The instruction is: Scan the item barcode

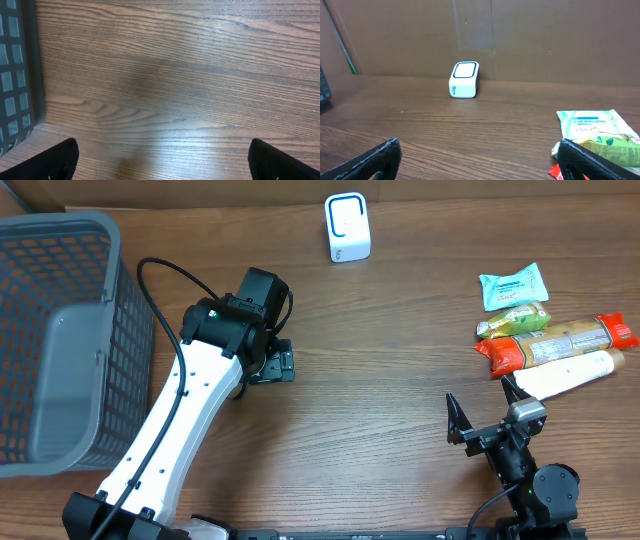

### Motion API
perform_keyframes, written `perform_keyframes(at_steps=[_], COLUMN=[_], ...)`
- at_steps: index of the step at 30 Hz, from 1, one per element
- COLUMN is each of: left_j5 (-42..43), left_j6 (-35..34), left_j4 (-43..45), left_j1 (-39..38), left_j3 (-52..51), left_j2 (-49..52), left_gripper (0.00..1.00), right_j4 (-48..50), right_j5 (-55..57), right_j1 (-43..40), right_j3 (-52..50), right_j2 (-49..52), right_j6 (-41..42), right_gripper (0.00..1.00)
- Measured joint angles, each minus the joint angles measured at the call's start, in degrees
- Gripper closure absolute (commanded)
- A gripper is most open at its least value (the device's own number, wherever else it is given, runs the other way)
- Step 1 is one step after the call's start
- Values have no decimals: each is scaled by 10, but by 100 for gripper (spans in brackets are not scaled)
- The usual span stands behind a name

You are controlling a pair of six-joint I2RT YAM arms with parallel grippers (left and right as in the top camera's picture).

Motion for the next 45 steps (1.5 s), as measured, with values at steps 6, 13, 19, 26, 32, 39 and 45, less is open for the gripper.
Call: perform_keyframes(at_steps=[6, 13, 19, 26, 32, 39, 45], left_j5=[0, 0, -15, -13, 83, 136, 173], left_j6=[0, 0, 0, 25, 90, 164, 229], left_j4=[0, 0, 10, 271, 546, 719, 763], left_j1=[0, 0, 0, 4, 80, 139, 180], left_j3=[0, 0, 0, -74, -273, -512, -630], left_j2=[0, 0, -1, -101, -292, -517, -652], left_gripper=[1, 1, 0, 0, 0, 1, 0], right_j4=[0, 0, 0, 0, 1, 0, 1], right_j5=[0, 0, 0, 0, 2, 2, 2], right_j1=[0, 0, 0, 0, 0, 0, 0], right_j3=[0, 0, 0, 0, 0, 0, 0], right_j2=[0, 0, 0, 0, 0, 0, 0], right_j6=[0, 0, 0, 0, 0, 0, 0], right_gripper=[0, 0, 0, 0, 0, 0, 0])
